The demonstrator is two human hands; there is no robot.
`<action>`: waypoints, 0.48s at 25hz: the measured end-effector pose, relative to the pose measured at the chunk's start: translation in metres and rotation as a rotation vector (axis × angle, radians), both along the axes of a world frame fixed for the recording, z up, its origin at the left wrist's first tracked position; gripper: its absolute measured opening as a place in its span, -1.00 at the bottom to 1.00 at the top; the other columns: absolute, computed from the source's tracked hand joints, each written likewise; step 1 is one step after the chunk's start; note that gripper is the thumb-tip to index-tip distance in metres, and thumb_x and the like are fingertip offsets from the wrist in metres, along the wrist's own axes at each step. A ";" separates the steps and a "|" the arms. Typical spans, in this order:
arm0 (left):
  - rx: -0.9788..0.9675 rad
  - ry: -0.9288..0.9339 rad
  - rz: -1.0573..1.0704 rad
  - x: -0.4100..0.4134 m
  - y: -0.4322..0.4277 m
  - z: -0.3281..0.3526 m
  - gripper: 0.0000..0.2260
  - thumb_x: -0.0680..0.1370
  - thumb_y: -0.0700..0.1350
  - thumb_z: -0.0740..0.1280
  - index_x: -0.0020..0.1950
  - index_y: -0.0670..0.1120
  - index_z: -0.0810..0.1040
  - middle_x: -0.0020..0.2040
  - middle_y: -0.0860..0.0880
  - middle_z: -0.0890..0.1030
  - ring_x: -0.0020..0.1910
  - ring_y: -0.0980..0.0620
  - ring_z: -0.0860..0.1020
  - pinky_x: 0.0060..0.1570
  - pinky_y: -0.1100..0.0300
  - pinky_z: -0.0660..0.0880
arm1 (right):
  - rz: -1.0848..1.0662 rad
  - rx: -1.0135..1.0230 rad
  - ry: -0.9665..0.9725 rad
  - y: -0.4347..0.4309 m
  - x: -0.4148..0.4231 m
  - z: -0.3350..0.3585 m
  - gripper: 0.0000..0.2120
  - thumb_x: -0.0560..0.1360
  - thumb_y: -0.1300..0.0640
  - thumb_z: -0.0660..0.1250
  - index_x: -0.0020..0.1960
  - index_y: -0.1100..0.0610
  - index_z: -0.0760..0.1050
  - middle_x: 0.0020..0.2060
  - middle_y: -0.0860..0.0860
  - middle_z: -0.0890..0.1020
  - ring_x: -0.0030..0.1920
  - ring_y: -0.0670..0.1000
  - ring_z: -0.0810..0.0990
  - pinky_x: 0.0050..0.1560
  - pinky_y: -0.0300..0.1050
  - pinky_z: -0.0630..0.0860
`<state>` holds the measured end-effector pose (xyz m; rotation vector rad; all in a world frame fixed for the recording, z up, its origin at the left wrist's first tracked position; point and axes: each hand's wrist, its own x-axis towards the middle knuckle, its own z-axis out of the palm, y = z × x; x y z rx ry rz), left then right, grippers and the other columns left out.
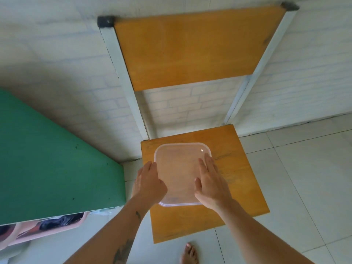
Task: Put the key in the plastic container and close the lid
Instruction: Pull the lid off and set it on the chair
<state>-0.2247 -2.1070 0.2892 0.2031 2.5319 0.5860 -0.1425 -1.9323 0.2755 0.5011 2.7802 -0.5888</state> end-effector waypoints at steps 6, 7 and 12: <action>0.130 0.004 0.097 -0.014 -0.036 0.114 -0.59 0.54 -0.23 0.15 0.35 -0.02 0.50 0.28 -0.04 0.57 0.21 -0.04 0.54 0.20 0.11 0.50 | 0.068 -0.115 0.044 -0.020 -0.007 0.110 -0.43 0.62 0.04 0.13 0.58 0.09 0.05 0.58 0.01 0.09 0.56 0.04 0.10 0.45 -0.02 0.28; 0.159 0.004 0.121 -0.013 -0.043 0.137 -0.61 0.54 -0.23 0.14 0.31 -0.01 0.53 0.24 -0.03 0.60 0.14 -0.01 0.57 0.10 0.19 0.51 | 0.081 -0.133 0.070 -0.025 -0.008 0.132 -0.45 0.62 0.04 0.13 0.57 0.09 0.08 0.56 0.00 0.16 0.54 0.04 0.15 0.45 -0.02 0.29; 0.281 0.086 0.181 0.003 -0.079 0.246 -0.65 0.54 -0.21 0.13 0.22 0.01 0.57 0.10 0.00 0.64 -0.01 0.05 0.59 -0.20 0.37 0.42 | 0.132 -0.221 0.185 -0.052 -0.013 0.236 -0.51 0.63 0.06 0.10 0.54 0.09 0.18 0.50 -0.04 0.28 0.46 0.00 0.29 0.44 -0.05 0.28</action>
